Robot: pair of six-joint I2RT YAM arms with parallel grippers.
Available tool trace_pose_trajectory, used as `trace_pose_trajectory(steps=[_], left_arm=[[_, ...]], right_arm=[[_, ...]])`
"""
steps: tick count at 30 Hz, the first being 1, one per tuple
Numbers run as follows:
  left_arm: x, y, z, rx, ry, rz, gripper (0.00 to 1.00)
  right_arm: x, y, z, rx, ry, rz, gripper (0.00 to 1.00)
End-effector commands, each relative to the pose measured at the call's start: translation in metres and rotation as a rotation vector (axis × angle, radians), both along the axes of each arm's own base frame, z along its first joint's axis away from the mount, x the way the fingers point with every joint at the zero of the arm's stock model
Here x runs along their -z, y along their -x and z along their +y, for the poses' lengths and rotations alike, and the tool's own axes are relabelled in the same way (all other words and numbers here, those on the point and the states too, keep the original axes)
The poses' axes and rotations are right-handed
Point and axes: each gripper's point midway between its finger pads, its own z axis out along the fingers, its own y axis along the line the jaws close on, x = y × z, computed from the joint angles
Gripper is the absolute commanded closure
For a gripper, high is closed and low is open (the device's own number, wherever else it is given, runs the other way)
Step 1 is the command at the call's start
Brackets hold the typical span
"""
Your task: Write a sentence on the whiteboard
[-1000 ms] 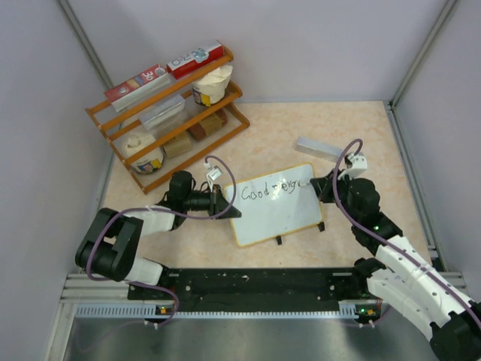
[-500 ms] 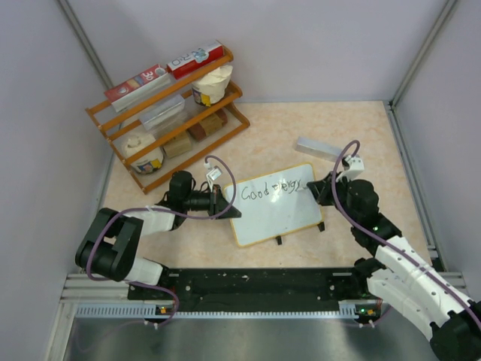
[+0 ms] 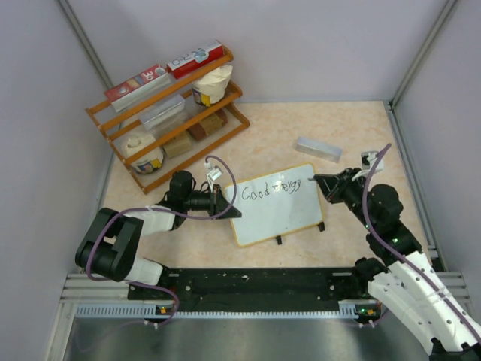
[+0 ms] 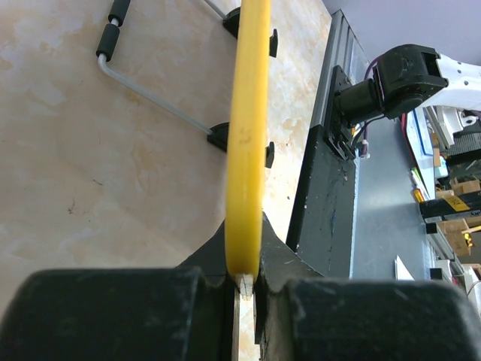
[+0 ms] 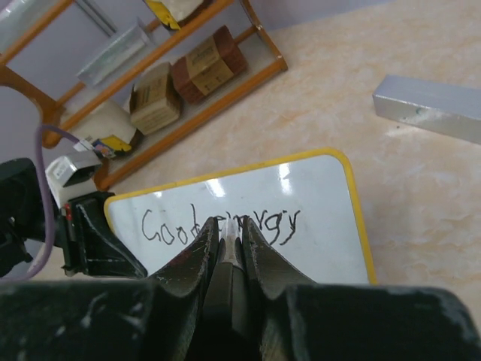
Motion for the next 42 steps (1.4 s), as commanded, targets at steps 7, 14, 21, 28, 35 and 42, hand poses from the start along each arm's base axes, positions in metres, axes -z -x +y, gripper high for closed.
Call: trace_pose_trajectory(steps=[7,14,21,28,35,42], left_arm=[[0.002,-0.009,0.0,-0.026,-0.033,-0.07,1.0],[0.002,-0.009,0.0,-0.026,-0.034,-0.069,1.0],[0.002,-0.009,0.0,-0.025,-0.033,-0.07,1.0],[0.003,-0.009,0.0,-0.025,-0.034,-0.067,1.0],[0.002,-0.009,0.0,-0.026,-0.034,-0.071,1.0],[0.003,-0.009,0.0,-0.028,-0.035,-0.069,1.0]], right_arm=[[-0.035,0.006,0.0,-0.024,-0.019,-0.058,1.0],[-0.018,0.004,0.01,-0.086,0.023,-0.028,1.0],[0.007,-0.001,0.023,-0.126,0.018,0.03,1.0],[0.015,0.007,0.056,-0.192,0.045,0.031,1.0],[0.02,0.015,0.089,-0.267,0.081,0.016,1.0],[0.015,0.026,0.113,-0.292,0.146,-0.04,1.0]])
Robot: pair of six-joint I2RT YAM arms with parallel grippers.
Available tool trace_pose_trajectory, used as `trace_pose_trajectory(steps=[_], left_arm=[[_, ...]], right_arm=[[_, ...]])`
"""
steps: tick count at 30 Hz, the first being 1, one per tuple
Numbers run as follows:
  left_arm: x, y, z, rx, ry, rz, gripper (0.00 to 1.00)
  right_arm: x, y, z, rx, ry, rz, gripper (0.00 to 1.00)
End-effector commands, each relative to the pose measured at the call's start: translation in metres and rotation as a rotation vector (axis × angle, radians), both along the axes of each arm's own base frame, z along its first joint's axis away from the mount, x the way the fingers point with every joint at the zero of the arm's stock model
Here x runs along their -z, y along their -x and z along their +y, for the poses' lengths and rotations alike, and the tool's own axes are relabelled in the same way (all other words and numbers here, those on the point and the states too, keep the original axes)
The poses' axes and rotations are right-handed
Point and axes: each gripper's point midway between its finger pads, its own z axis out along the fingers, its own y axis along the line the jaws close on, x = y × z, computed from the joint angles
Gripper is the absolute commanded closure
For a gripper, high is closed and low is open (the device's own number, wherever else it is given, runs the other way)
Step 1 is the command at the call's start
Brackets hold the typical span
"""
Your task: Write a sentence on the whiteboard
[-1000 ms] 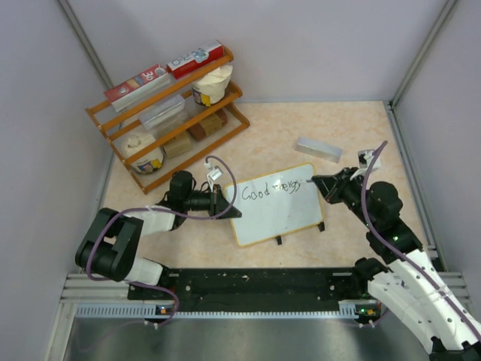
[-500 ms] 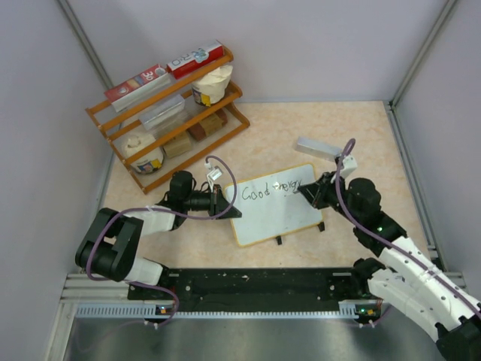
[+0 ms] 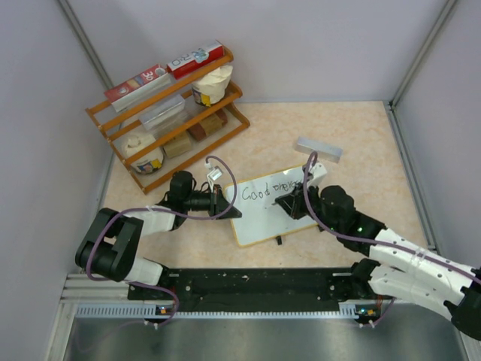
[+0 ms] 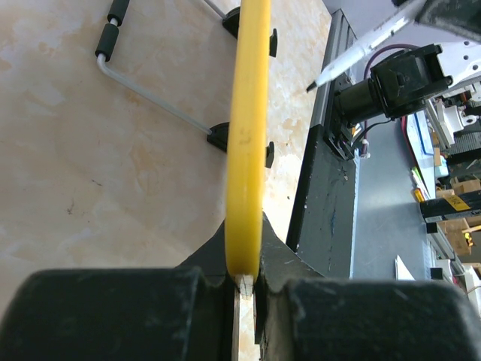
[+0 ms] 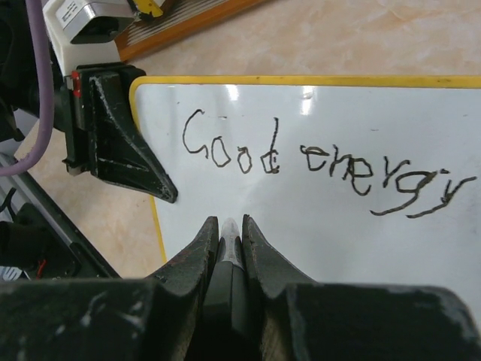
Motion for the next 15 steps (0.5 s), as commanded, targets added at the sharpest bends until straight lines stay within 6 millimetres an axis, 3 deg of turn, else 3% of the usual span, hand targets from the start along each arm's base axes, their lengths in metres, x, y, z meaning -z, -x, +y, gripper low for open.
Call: trace_pose_trajectory(steps=[1,6,15], left_arm=[[0.002,-0.009,0.0,-0.03,-0.034,-0.069,1.0],[0.002,-0.009,0.0,-0.027,-0.033,-0.067,1.0],[0.002,-0.009,0.0,-0.027,-0.032,-0.07,1.0]], right_arm=[[-0.034,-0.005,0.016,0.026,-0.006,-0.135,1.0],[-0.033,0.004,0.034,0.01,0.045,-0.173,1.0],[-0.043,0.002,0.043,0.05,0.021,-0.219,1.0]])
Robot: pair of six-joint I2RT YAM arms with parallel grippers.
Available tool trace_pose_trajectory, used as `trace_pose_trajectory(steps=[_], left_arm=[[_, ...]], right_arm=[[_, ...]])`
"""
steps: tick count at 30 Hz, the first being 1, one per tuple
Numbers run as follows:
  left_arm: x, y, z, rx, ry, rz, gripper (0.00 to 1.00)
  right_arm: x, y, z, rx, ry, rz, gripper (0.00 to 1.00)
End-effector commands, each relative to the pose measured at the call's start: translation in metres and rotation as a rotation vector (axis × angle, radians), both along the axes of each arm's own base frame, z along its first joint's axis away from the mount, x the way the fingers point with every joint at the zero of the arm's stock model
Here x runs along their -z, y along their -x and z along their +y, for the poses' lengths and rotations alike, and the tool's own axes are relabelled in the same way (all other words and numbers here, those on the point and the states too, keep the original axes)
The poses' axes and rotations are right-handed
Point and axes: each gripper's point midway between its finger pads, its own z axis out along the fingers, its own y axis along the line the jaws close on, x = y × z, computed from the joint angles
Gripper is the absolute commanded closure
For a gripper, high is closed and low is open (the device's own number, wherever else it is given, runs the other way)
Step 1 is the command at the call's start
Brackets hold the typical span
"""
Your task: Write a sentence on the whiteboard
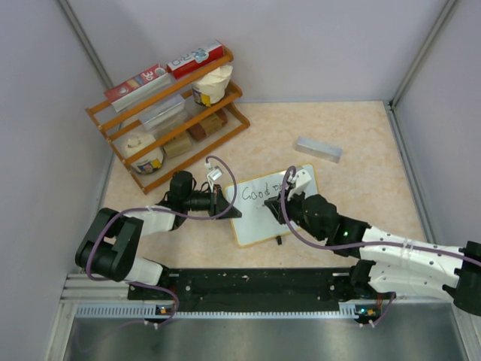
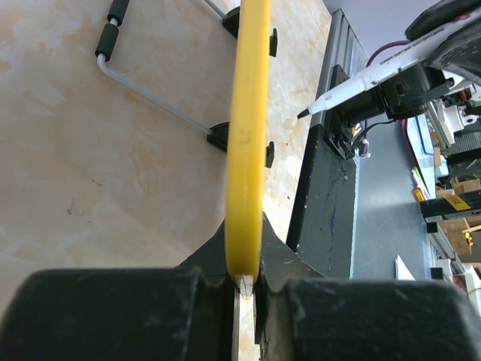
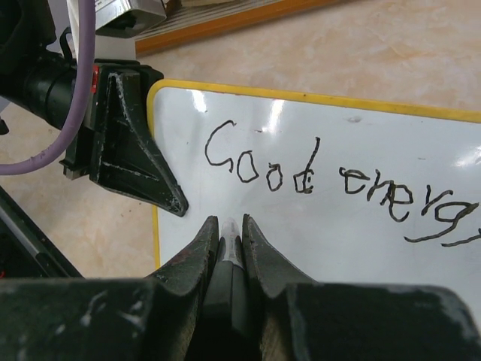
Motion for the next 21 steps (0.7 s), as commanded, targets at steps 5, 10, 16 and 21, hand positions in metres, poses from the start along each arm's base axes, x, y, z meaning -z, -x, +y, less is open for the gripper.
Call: trace_pose_trajectory(steps=[5,10,16,21], left_arm=[[0.002,-0.009,0.0,-0.026,-0.032,-0.068,1.0],[0.002,-0.009,0.0,-0.026,-0.032,-0.066,1.0],[0.002,-0.009,0.0,-0.025,-0.03,-0.069,1.0],[0.002,-0.009,0.0,-0.025,-0.032,-0.068,1.0]], right_arm=[[-0.044,-0.014,0.011,0.049,-0.091,-0.099,1.0],[-0.038,-0.013,0.021,0.024,-0.085,-0.083,1.0],[-0.034,-0.016,0.019,0.044,-0.079,-0.081,1.0],[-0.028,-0.016,0.021,0.038,-0.063,-0.072,1.0]])
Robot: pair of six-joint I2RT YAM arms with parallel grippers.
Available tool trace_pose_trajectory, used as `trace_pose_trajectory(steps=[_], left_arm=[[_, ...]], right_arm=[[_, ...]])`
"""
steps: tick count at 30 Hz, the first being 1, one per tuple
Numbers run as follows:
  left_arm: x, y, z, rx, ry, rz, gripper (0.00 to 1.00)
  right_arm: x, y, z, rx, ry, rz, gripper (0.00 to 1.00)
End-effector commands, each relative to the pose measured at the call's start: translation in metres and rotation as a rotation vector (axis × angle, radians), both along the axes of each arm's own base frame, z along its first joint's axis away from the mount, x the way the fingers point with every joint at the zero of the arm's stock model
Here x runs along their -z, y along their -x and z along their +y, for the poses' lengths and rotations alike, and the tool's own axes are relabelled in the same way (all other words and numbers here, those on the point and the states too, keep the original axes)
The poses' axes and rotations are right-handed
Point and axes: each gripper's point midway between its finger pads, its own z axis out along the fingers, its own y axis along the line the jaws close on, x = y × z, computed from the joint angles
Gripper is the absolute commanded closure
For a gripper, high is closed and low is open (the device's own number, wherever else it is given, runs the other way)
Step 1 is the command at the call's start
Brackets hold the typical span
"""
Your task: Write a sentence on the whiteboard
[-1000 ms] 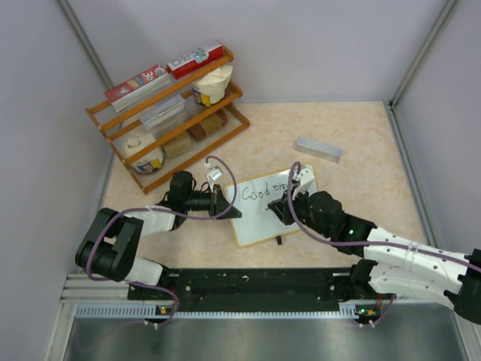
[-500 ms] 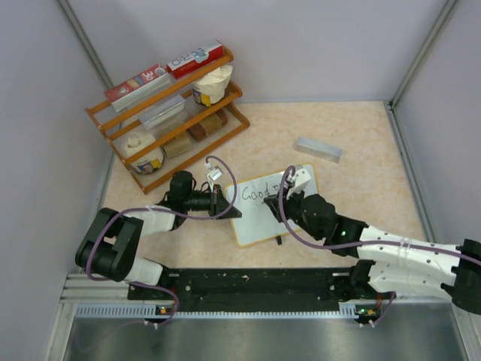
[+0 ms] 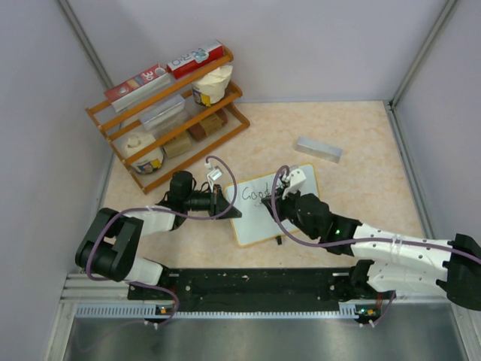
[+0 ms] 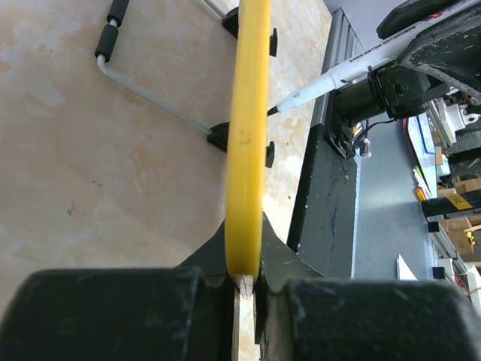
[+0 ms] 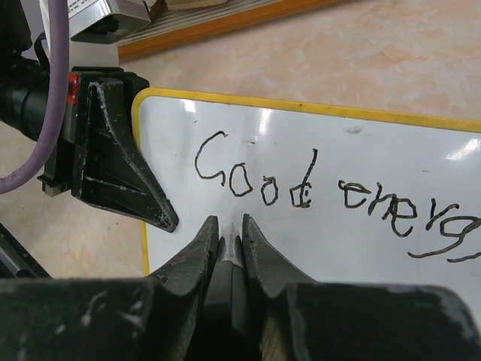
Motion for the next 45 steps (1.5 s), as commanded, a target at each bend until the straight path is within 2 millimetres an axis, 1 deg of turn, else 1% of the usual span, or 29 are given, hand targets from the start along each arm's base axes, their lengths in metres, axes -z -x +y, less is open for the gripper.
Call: trace_pose_trajectory(steps=[1,6,12,37,45], left_arm=[[0.002,-0.008,0.0,-0.025,-0.031,-0.06,1.0],[0.002,-0.008,0.0,-0.026,-0.03,-0.063,1.0],[0.002,-0.008,0.0,-0.026,-0.03,-0.063,1.0],[0.002,-0.009,0.0,-0.029,-0.033,-0.061,1.0],[0.002,-0.008,0.0,-0.027,-0.033,-0.063,1.0]], right_arm=[[-0.032,-0.003,0.015,-0.008,-0.073,-0.047,1.0],[-0.023,-0.001,0.02,-0.032,-0.054,-0.025,1.0],[-0.017,0.002,0.023,-0.054,-0.044,-0.007,1.0],[0.022,0.022,0.016,-0.114,0.029,0.09,1.0],[0.026,0.03,0.021,-0.163,0.032,0.096,1.0]])
